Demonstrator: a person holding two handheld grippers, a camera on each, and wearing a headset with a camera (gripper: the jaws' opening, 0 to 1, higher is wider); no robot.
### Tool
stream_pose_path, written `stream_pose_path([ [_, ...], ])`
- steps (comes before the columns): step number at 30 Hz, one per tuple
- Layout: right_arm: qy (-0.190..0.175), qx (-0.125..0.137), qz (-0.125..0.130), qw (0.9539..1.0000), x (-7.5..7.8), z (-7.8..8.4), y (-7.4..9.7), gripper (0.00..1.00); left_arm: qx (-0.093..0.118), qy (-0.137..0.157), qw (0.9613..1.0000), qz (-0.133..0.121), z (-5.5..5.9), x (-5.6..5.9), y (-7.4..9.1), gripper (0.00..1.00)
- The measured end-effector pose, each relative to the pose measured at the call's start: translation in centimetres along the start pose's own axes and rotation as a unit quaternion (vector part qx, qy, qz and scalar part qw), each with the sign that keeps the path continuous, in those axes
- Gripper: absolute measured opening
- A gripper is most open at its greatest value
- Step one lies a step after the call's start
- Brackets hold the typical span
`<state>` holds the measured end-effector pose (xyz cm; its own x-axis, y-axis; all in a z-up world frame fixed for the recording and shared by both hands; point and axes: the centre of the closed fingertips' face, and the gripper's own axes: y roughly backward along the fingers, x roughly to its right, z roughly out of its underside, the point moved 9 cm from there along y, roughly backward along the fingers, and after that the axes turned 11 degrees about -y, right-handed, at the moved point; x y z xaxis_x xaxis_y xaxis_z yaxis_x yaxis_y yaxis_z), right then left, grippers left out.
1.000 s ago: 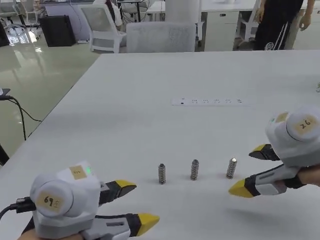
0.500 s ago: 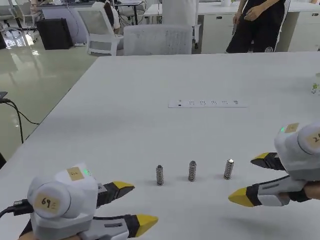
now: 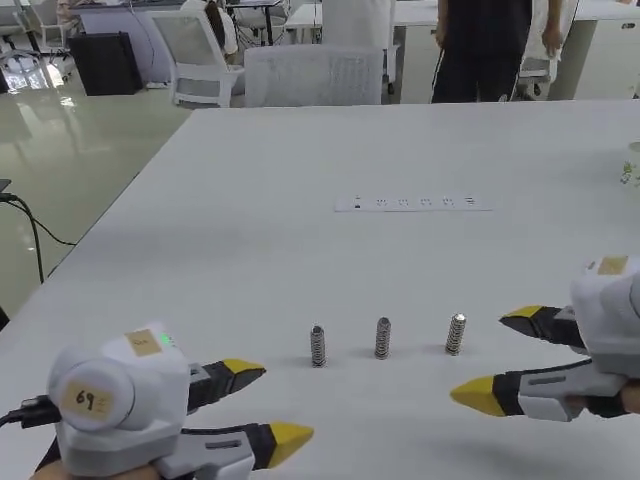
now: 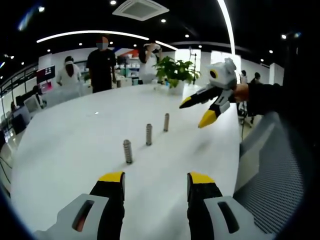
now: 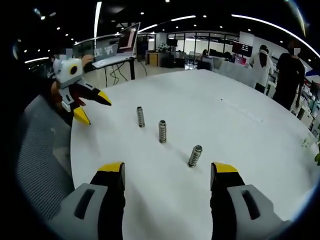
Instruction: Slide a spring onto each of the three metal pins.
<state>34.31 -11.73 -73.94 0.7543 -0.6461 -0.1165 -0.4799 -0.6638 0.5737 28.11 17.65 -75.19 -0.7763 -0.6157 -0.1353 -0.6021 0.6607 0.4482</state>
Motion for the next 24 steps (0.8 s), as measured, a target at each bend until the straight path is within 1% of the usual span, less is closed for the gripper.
stream_pose_path([
  [3, 0.006, 0.014, -0.001, 0.9999, -0.06, 0.08, -0.10, 0.69, 0.001, 0.003, 1.0000, -0.002, -0.01, -0.03, 0.03, 0.44],
  [10, -0.006, 0.028, 0.003, 0.9996, -0.10, 0.41, -0.25, 0.72, 0.001, 0.005, 1.0000, -0.002, 0.00, 0.02, 0.02, 0.44],
  [14, -0.011, 0.038, 0.010, 0.9992, -0.07, 0.57, -0.22, 0.73, 0.000, 0.005, 1.0000, -0.001, 0.02, 0.06, 0.00, 0.44],
  [18, -0.012, 0.044, 0.013, 0.9989, -0.08, 0.61, -0.22, 0.74, -0.001, 0.006, 1.0000, -0.002, 0.03, 0.01, 0.01, 0.44],
  [24, -0.011, 0.045, 0.014, 0.9988, -0.15, 0.68, -0.28, 0.74, -0.001, 0.008, 1.0000, -0.005, 0.02, -0.04, 0.07, 0.44],
])
